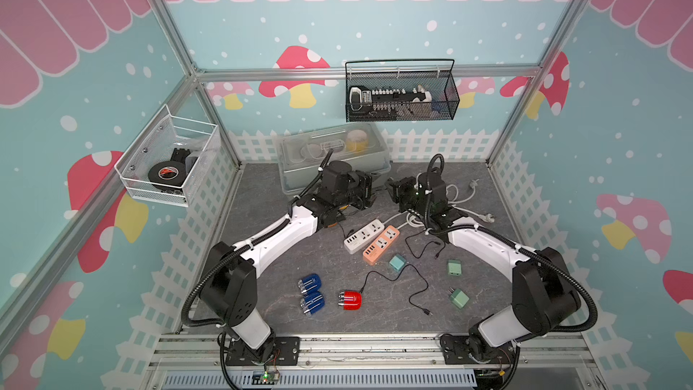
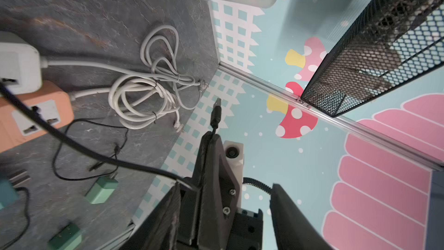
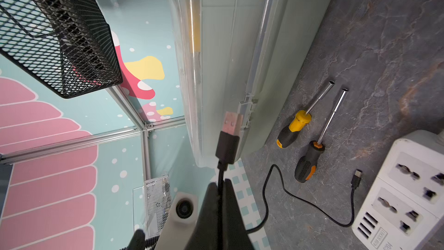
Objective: Charge the electric shaver
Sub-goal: Pick up the charging cable from the center of the board.
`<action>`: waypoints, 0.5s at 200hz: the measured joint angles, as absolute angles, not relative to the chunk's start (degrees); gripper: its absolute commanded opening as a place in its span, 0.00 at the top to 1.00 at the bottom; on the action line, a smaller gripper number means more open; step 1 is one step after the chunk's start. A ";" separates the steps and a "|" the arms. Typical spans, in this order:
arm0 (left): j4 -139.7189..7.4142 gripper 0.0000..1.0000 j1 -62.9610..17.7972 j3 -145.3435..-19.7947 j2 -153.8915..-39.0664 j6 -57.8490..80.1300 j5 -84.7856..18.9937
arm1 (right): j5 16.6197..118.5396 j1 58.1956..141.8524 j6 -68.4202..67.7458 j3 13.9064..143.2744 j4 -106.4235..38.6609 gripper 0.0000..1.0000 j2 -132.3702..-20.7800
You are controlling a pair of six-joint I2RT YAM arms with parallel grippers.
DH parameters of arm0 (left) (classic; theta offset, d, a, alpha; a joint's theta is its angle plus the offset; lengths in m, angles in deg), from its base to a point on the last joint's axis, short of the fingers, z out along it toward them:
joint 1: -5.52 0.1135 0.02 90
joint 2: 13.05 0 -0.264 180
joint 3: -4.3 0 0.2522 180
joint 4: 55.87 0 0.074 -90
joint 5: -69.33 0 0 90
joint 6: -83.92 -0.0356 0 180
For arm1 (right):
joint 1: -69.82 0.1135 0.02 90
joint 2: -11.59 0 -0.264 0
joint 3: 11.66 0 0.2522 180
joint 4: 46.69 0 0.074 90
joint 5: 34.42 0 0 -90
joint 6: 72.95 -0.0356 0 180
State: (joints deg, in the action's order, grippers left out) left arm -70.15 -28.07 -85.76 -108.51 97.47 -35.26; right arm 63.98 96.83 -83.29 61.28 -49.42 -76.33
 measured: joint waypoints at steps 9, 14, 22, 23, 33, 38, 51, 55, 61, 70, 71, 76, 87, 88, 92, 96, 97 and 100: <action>-68.86 0.53 -28.11 -85.76 -108.97 98.49 -35.28 | 63.88 96.83 -83.94 60.97 -49.79 1.00 -76.13; -68.38 0.54 -28.15 -85.76 -109.14 98.98 -35.28 | 63.79 96.83 -84.27 60.91 -49.99 1.00 -76.07; -67.68 0.55 -28.28 -85.76 -109.23 99.61 -35.26 | 63.68 96.83 -84.71 60.88 -50.36 1.00 -75.96; -67.59 0.55 -28.31 -85.76 -109.25 99.70 -35.30 | 63.68 96.83 -84.77 60.88 -50.45 1.00 -75.96; -67.02 0.55 -28.50 -85.76 -109.25 100.13 -35.39 | 63.53 96.83 -85.25 60.88 -50.93 1.00 -75.85; -66.80 0.55 -28.59 -85.76 -109.25 100.27 -35.45 | 63.48 96.83 -85.45 60.88 -51.13 1.00 -75.78; -66.74 0.55 -28.72 -85.76 -109.25 100.46 -35.65 | 63.31 96.83 -85.89 60.88 -51.48 1.00 -75.65; -66.76 0.55 -28.77 -85.76 -109.25 100.48 -35.72 | 63.24 96.83 -85.95 60.86 -51.54 1.00 -75.63; -66.87 0.55 -28.79 -85.76 -109.25 100.46 -35.82 | 63.09 96.83 -86.19 60.82 -51.83 1.00 -75.59; -67.31 0.55 -28.79 -85.76 -109.25 100.44 -35.91 | 63.02 96.83 -86.59 60.71 -52.20 1.00 -75.54; -67.35 0.55 -28.79 -85.76 -109.25 100.44 -35.93 | 63.00 96.83 -86.59 60.71 -52.22 1.00 -75.54; -67.59 0.55 -28.79 -85.76 -109.25 100.42 -35.93 | 62.91 96.83 -86.78 60.69 -52.35 1.00 -75.54; -68.55 0.56 -28.79 -85.76 -109.25 100.22 -36.00 | 62.74 96.83 -87.07 60.64 -52.59 1.00 -75.54; -68.66 0.56 -28.79 -85.76 -109.25 100.20 -36.02 | 62.72 96.83 -87.13 60.64 -52.61 1.00 -75.54; -69.12 0.57 -28.79 -85.76 -109.25 100.18 -36.09 | 62.65 96.83 -87.22 60.64 -52.66 1.00 -75.54; -69.43 0.58 -28.79 -85.76 -109.25 100.09 -36.11 | 62.63 96.83 -87.33 60.64 -52.70 1.00 -75.54; -69.54 0.58 -28.79 -85.76 -109.25 100.09 -36.11 | 62.61 96.83 -87.37 60.64 -52.72 1.00 -75.54; -69.78 0.60 -28.79 -85.76 -109.25 100.05 -36.11 | 62.59 96.83 -87.44 60.64 -52.74 1.00 -75.52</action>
State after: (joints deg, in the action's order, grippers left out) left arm -69.78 -28.79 -85.76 -109.25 100.05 -36.11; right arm 62.59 96.83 -87.44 60.64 -52.74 -75.52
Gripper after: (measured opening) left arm 0.434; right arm 0.048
